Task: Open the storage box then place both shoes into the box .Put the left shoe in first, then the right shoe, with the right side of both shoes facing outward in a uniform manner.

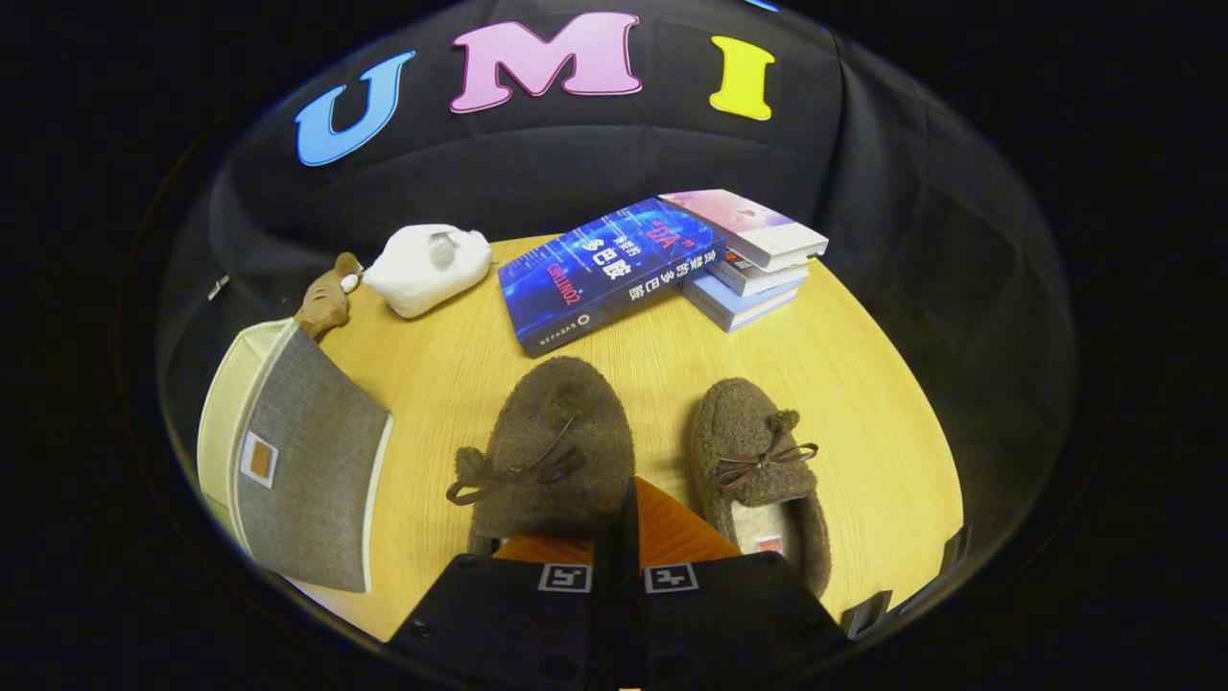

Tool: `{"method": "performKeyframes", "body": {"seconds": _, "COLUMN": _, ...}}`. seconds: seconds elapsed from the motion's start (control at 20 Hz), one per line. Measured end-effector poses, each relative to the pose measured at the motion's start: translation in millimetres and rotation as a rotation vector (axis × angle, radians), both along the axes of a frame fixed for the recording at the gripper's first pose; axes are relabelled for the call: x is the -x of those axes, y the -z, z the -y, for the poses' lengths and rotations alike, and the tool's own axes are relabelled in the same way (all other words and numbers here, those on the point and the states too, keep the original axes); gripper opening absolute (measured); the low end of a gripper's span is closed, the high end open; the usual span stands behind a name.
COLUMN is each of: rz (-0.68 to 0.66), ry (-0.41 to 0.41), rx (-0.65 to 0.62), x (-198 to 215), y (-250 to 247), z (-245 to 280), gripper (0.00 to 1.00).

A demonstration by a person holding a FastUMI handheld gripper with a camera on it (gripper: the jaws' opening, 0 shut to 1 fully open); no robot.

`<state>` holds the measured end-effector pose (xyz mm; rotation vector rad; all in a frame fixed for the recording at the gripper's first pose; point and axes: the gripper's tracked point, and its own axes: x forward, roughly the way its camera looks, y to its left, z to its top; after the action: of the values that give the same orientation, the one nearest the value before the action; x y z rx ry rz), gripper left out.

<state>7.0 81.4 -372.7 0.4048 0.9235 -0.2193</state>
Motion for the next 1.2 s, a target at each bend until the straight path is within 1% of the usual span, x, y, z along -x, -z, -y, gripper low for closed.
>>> {"method": "performKeyframes", "body": {"seconds": 0.15, "rz": 0.043, "ry": 0.018, "rx": -0.010, "x": -14, "y": -49, "z": -10, "gripper": 0.05}}
{"method": "performKeyframes", "body": {"seconds": 0.3, "rz": 0.095, "ry": 0.016, "rx": -0.029, "x": -34, "y": -102, "z": -35, "gripper": 0.05}}
{"method": "performKeyframes", "body": {"seconds": 0.5, "rz": 0.158, "ry": -0.016, "rx": -0.083, "x": -62, "y": -162, "z": -93, "gripper": 0.05}}
{"method": "performKeyframes", "body": {"seconds": 0.7, "rz": 0.186, "ry": -0.048, "rx": -0.154, "x": -89, "y": -199, "z": -158, "gripper": 0.05}}
{"method": "performKeyframes", "body": {"seconds": 0.85, "rz": 0.179, "ry": -0.054, "rx": -0.185, "x": -101, "y": -204, "z": -202, "gripper": 0.05}}
{"method": "performKeyframes", "body": {"seconds": 0.95, "rz": 0.159, "ry": -0.053, "rx": -0.194, "x": -108, "y": -195, "z": -229, "gripper": 0.05}}
{"method": "performKeyframes", "body": {"seconds": 1.1, "rz": 0.094, "ry": -0.039, "rx": -0.194, "x": -112, "y": -164, "z": -263, "gripper": 0.05}}
{"method": "performKeyframes", "body": {"seconds": 1.2, "rz": 0.045, "ry": -0.046, "rx": -0.173, "x": -109, "y": -140, "z": -283, "gripper": 0.05}}
